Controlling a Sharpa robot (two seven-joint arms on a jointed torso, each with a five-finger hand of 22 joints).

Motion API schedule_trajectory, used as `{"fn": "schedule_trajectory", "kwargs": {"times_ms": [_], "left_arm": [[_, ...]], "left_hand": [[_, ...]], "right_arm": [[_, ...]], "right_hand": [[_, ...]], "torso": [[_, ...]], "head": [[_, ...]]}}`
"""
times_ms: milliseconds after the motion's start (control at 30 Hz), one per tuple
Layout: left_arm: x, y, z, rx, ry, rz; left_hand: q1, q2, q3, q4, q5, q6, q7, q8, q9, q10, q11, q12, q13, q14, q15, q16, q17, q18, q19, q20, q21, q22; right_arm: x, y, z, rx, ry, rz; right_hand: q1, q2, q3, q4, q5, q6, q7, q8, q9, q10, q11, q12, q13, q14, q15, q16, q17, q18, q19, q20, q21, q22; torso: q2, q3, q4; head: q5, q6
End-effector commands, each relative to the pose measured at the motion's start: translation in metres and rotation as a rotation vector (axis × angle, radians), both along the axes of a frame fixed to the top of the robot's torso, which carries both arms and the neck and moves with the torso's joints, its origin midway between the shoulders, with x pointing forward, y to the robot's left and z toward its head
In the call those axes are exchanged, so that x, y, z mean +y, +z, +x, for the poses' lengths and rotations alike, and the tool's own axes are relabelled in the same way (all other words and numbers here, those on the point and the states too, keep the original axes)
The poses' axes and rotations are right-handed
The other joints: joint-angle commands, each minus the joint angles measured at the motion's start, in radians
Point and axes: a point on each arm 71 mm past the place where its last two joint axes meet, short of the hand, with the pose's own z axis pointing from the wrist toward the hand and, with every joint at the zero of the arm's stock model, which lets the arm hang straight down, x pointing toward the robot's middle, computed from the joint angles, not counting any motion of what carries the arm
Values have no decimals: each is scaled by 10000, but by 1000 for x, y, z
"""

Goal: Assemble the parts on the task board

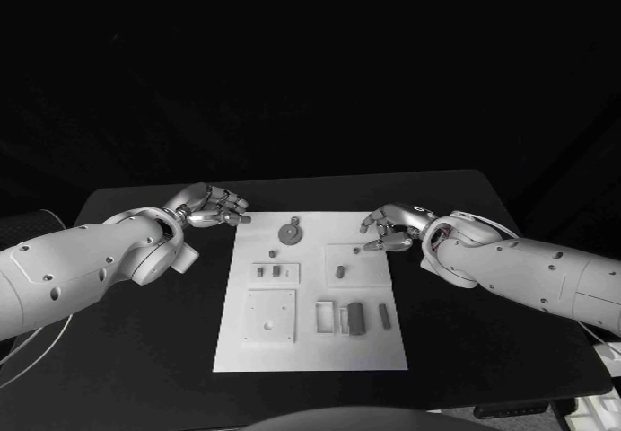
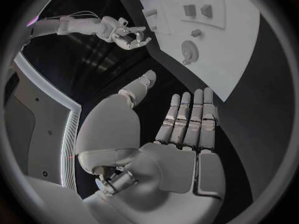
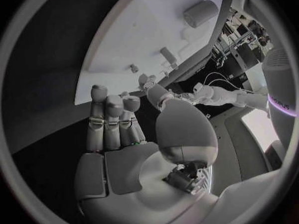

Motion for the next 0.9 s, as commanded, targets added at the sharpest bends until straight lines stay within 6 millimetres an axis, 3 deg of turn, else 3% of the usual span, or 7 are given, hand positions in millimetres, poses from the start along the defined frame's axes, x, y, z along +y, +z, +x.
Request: {"fn": "schedule_trajectory", "kwargs": {"times_ms": [33, 167, 233, 333, 400, 500, 900], "left_arm": [[-4, 3, -1, -281, -23, -493], [-6, 4, -1, -383, -78, -545], [-7, 4, -2, -389, -119, -559], [-9, 3, -3, -322, -214, -601], [-11, 3, -3, -319, -255, -622], [-13, 2, -4, -289, -327, -655], [-17, 2, -6, -189, -485, -823]], "left_hand": [[51, -393, 103, 327, -35, -292, -184, -59, 29, -470, -116, -460, -305, -625, 309, -500, -281, 180, -503, 261, -339, -150], [202, -472, 118, 582, -72, -370, -164, 35, 144, -553, -168, -706, -499, -730, 400, -628, -384, 318, -619, 389, -467, -187], [347, -328, 103, 641, -85, -205, 0, 185, 233, -212, -23, -630, -513, -483, 337, -511, -359, 397, -450, 360, -407, -147], [495, 46, -119, 547, -101, 160, 304, 435, 332, 707, 218, -345, -462, 533, -52, 17, -154, 577, 412, 133, -7, 29], [513, 262, -329, 351, -78, 338, 444, 524, 303, 1115, 352, -369, -524, 704, -118, 10, -163, 521, 596, 35, -29, -11], [510, 416, -435, 208, -71, 525, 479, 598, 231, 1513, 377, -433, -597, 878, -176, -7, -167, 446, 785, -75, -64, -52], [506, 696, -517, 11, -54, 823, 586, 702, 119, 2086, 356, -466, -629, 1156, -281, 11, -139, 382, 1073, -217, -65, -68]], "right_arm": [[4, -3, -2, -494, 323, -408], [7, -11, -6, -443, 336, -446], [9, -14, -7, -427, 386, -450], [12, -17, -8, -395, 425, -431], [13, -19, -8, -376, 454, -444], [14, -20, -8, -360, 453, -443], [16, -24, -5, -315, 466, -526]], "right_hand": [[87, 6, -74, 12, 8, -50, 30, -72, -33, 45, 16, 139, 129, 52, 22, 147, 143, 144, 37, -61, 93, 87], [92, 16, -80, 17, 8, -39, 43, -86, -59, 19, 29, 268, 247, 42, 36, 281, 278, 144, 57, -93, 178, 182], [95, 13, -80, 17, 7, -36, 44, -88, -64, 14, 31, 293, 270, 39, 38, 306, 304, 143, 61, -100, 196, 203], [97, 17, -78, 18, 8, -28, 45, -88, -68, 11, 32, 316, 290, 38, 39, 330, 328, 144, 64, -106, 212, 222], [97, 17, -78, 18, 8, -28, 45, -88, -68, 11, 32, 316, 290, 38, 39, 330, 328, 144, 64, -106, 212, 222], [97, 17, -78, 18, 8, -28, 45, -88, -68, 11, 32, 316, 290, 38, 39, 330, 328, 144, 64, -106, 212, 222], [157, 373, 104, 58, 10, 273, -13, 46, -47, 41, -21, 449, 400, 48, -3, 474, 464, 144, 91, -145, 306, 341]], "torso": [[5, -3, 3], [12, -6, -1], [9, -6, -2], [8, 1, 4], [9, 0, 10], [9, -5, 9], [12, -19, 14]], "head": [[11, -18], [22, -28], [41, -33], [63, -45], [63, -45], [83, -51], [127, -75]]}}
